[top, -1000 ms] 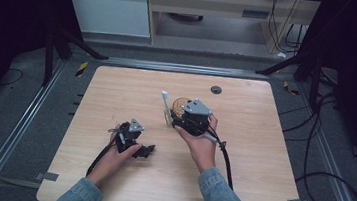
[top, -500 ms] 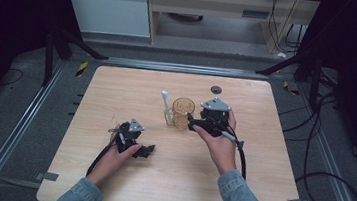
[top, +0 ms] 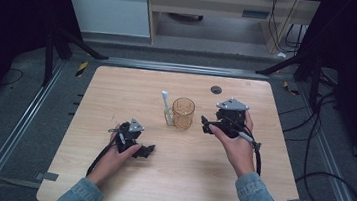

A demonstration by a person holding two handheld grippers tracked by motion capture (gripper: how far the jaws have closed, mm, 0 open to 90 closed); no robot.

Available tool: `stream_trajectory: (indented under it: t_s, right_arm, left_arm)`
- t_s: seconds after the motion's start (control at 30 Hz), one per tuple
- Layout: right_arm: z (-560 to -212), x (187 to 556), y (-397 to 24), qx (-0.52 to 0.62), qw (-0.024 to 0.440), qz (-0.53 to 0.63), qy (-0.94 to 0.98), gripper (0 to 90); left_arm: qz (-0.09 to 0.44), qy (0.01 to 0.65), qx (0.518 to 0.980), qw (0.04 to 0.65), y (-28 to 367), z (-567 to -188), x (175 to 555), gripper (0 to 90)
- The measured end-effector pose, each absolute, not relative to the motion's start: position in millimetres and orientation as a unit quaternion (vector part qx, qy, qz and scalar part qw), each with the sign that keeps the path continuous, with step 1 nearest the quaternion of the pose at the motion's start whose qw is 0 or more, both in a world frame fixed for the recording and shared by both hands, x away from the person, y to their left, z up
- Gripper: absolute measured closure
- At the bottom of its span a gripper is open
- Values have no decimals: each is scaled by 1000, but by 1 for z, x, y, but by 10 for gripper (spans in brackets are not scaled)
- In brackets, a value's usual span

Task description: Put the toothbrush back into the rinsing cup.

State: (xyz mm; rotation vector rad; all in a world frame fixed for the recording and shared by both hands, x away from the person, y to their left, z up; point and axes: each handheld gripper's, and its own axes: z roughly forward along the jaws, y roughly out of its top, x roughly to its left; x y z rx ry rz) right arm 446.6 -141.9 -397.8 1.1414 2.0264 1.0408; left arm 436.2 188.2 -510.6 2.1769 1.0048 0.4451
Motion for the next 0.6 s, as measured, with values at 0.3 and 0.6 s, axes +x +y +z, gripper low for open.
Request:
stream_trajectory:
  t_s: [0.3,0.6]
  right_arm:
    - [-394,437,-164,432,274,376,772,49]
    - [-400,425,-190,446,288,361,766,70]
  left_arm:
    - [172,387,838,344,188,-511,436,0]
    - [172,387,838,344,188,-511,436,0]
